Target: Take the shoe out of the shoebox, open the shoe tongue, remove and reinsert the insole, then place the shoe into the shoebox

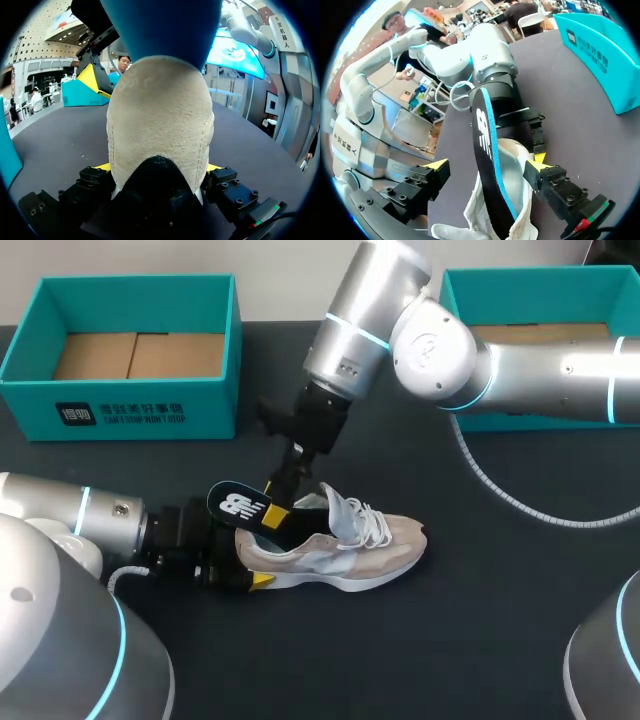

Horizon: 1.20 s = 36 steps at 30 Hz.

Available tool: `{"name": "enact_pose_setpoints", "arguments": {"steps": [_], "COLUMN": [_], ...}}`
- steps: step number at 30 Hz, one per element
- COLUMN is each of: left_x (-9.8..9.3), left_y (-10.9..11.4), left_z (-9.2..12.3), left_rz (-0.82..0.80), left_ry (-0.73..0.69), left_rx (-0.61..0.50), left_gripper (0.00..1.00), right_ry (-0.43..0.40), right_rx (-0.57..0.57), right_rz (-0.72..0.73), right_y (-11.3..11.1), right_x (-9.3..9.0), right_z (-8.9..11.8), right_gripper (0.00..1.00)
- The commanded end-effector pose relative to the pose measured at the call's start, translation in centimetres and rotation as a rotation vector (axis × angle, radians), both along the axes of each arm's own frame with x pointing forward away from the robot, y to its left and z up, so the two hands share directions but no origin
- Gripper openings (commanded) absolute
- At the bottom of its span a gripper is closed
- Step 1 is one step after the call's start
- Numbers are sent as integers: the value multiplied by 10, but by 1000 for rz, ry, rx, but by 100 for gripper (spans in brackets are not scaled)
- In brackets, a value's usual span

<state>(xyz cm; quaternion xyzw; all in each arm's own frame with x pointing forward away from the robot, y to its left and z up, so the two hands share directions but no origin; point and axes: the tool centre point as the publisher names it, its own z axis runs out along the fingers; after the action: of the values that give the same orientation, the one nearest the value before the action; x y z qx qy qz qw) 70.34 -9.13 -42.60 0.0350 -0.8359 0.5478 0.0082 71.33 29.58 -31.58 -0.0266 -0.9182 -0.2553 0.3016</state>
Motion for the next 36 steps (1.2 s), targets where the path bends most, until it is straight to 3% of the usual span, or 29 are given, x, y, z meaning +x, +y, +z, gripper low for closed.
{"name": "enact_pose_setpoints", "arguments": {"steps": [1, 2, 4, 7, 8, 9, 12, 21, 30, 36], "left_x": [-2, -2, -2, -2, -2, -2, -2, -2, -2, -2], "left_y": [-3, -3, -3, -3, -3, -3, -3, -3, -3, -3], "left_z": [-6, -6, -6, -6, -6, -6, -6, -6, -6, -6], "left_rz": [1, 1, 1, 1, 1, 1, 1, 1, 1, 1], "left_ry": [0, 0, 0, 0, 0, 0, 0, 0, 0, 0], "left_rx": [1, 1, 1, 1, 1, 1, 1, 1, 1, 1], "left_gripper": [0, 0, 0, 0, 0, 0, 0, 0, 0, 0], "right_ry": [19, 20, 20, 18, 17, 17, 18, -1, -76, -127], "right_rx": [8, 8, 13, 15, 16, 18, 18, 43, 58, 73], "right_rz": [16, 17, 20, 22, 24, 26, 29, -22, -111, -265], "right_y": [10, 11, 13, 14, 14, 15, 15, 16, 19, 22], "right_x": [-2, -3, -5, -5, -5, -5, -6, -5, 10, 22], "right_z": [-7, -7, -8, -8, -8, -8, -9, 0, 35, 61], "right_gripper": [100, 93, 58, 42, 32, 15, 0, 0, 0, 0]}}
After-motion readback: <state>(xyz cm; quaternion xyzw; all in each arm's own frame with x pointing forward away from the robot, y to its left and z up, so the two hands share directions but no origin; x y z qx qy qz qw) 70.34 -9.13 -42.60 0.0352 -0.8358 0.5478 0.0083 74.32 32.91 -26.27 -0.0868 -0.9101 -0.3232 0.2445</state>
